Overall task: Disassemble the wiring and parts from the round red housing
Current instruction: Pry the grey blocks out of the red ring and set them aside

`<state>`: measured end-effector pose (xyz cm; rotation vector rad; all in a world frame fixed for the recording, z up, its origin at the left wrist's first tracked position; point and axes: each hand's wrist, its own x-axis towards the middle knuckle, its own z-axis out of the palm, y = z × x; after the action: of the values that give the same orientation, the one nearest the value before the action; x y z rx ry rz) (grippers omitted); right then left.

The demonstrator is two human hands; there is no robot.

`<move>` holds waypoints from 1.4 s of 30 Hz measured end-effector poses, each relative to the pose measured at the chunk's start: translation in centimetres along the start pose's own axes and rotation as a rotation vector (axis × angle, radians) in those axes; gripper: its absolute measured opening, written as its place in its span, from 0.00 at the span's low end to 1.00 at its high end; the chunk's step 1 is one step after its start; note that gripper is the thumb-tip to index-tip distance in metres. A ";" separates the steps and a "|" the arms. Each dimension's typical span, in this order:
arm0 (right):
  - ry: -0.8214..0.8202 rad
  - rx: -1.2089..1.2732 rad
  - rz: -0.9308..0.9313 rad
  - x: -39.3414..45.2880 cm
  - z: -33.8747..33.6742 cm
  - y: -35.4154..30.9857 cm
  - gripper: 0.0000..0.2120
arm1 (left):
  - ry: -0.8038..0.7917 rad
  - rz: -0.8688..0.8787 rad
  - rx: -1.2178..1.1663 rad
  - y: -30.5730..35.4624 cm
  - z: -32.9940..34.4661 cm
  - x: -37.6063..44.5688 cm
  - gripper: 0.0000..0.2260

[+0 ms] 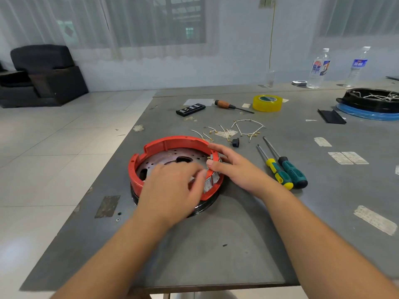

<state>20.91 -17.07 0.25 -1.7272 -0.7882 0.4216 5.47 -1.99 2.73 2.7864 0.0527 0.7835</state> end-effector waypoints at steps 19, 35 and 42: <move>0.586 -0.684 0.082 0.9 -5.8 -0.2 0.10 | 0.494 0.231 0.350 -2.8 5.0 -0.8 0.11; 0.521 -0.769 0.597 -1.8 -12.2 2.7 0.13 | 0.275 -0.085 0.137 -2.8 5.2 -1.6 0.18; 0.694 -0.771 0.097 -2.0 -11.3 1.9 0.11 | 0.249 -0.125 0.027 -2.8 4.7 -1.6 0.20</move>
<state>27.25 -26.70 1.58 -2.4137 -0.3571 -0.4861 6.65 -0.54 -2.61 2.6627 0.2805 1.0991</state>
